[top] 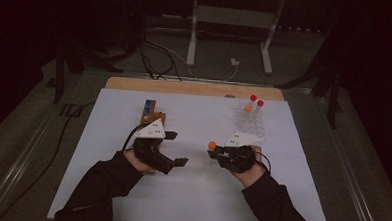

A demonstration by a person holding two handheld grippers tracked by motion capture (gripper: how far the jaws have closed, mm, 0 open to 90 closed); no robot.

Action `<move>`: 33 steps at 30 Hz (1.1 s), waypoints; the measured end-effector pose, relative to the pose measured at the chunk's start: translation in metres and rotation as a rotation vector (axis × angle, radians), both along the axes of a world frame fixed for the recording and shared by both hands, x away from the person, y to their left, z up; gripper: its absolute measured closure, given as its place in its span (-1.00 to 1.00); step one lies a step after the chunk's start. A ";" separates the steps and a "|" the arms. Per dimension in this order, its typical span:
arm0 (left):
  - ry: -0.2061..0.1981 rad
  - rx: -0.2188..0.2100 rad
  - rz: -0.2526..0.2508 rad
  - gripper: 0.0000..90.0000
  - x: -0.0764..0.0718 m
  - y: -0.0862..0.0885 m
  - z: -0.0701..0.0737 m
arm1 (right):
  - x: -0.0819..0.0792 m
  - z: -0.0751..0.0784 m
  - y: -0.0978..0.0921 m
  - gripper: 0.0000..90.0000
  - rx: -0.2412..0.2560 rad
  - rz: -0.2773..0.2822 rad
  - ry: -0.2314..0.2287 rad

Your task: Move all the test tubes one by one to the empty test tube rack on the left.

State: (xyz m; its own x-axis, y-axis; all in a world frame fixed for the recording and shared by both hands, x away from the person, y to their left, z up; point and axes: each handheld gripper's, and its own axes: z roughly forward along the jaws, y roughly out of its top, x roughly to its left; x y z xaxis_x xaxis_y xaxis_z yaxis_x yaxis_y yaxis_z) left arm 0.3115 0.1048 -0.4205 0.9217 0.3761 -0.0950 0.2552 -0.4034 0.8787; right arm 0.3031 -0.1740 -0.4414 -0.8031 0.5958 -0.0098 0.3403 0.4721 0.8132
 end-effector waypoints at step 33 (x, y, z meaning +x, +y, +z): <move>-0.106 0.075 -0.081 0.57 0.008 -0.057 -0.004 | -0.008 -0.002 0.013 0.67 0.004 0.058 0.006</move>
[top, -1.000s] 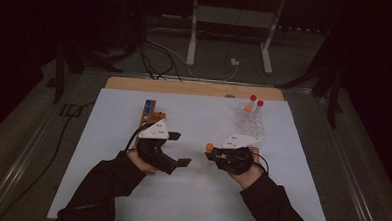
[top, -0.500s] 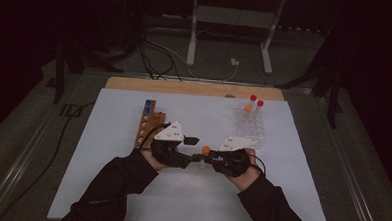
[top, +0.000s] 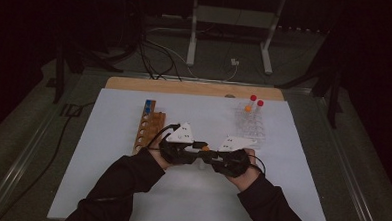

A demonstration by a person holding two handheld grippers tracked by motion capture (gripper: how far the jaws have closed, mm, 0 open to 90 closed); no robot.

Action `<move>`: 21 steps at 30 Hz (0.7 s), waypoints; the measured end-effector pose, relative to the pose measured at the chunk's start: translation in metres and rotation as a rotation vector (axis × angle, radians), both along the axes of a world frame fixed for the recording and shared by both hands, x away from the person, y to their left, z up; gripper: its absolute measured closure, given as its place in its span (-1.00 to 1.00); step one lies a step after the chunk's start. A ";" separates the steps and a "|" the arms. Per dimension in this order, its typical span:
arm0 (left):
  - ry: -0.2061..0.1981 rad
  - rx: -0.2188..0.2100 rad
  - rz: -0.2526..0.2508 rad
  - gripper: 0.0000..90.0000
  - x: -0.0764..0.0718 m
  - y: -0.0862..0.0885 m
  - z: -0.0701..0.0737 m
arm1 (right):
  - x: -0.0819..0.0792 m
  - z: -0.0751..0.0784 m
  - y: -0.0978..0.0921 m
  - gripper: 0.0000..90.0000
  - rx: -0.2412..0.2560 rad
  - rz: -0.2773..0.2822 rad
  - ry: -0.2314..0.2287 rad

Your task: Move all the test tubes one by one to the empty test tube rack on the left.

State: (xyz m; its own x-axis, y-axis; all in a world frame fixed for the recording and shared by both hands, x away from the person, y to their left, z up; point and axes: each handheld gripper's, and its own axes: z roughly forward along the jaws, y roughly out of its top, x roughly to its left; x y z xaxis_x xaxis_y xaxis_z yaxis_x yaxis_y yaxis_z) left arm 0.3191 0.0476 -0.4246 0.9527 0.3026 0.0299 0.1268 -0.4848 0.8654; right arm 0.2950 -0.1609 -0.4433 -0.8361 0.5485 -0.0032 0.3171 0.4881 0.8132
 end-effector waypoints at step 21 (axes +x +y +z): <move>-0.026 -0.032 0.081 0.59 0.007 0.031 0.024 | -0.004 0.010 -0.010 -0.08 0.055 -0.023 -0.037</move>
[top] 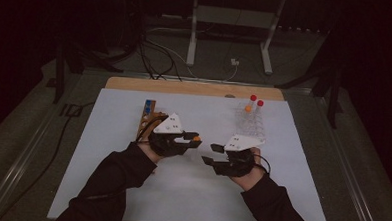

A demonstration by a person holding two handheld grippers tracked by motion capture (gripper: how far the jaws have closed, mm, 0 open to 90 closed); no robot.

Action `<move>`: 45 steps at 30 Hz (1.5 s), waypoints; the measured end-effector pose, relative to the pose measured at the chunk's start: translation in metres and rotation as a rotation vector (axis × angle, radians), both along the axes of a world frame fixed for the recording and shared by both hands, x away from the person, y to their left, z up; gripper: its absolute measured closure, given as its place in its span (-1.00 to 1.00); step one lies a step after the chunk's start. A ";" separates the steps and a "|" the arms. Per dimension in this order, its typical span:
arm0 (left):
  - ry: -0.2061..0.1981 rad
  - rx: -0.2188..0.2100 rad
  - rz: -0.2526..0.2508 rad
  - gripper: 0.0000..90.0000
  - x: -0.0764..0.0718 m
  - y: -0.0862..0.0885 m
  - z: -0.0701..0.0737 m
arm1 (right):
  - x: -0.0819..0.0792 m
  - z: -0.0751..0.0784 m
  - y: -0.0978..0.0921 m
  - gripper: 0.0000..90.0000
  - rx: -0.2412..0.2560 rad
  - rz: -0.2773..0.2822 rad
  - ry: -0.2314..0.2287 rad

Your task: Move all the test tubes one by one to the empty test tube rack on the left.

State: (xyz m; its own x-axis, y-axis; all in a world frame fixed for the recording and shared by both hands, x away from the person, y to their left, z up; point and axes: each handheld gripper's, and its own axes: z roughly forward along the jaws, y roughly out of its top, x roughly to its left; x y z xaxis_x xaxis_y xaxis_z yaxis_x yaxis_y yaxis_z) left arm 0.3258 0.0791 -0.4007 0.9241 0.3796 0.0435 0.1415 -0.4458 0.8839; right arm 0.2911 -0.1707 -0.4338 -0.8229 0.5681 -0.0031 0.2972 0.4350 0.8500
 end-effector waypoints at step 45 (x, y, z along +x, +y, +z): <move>-0.066 -0.029 0.392 0.59 0.041 0.122 0.033 | 0.001 0.004 -0.006 -1.00 0.054 -0.031 0.014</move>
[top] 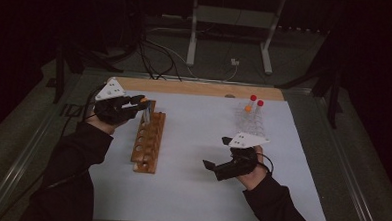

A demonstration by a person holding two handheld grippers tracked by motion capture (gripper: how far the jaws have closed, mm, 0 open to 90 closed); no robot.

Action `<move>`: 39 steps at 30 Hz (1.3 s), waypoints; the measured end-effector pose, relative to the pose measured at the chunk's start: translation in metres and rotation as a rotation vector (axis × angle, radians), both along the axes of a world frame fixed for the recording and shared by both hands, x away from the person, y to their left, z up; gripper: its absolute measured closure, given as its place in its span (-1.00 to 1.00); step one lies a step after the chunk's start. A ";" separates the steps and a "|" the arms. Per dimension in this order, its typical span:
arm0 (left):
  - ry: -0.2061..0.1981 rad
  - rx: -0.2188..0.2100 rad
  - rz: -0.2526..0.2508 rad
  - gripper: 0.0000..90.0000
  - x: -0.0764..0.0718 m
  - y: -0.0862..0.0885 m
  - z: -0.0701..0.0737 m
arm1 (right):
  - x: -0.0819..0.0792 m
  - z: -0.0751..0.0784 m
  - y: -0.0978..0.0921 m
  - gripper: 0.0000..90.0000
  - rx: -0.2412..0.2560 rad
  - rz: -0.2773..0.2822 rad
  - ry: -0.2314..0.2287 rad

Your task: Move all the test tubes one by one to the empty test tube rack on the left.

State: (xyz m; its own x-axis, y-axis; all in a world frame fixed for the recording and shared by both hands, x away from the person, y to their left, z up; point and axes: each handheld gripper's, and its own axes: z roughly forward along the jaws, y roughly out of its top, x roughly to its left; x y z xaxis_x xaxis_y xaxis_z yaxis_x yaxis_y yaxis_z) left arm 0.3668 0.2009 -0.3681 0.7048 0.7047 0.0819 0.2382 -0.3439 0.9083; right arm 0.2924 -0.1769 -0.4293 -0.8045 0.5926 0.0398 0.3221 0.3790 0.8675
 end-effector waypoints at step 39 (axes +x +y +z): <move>0.112 -0.005 0.063 0.59 0.016 0.007 -0.078 | 0.001 -0.002 -0.003 -1.00 0.007 0.006 0.014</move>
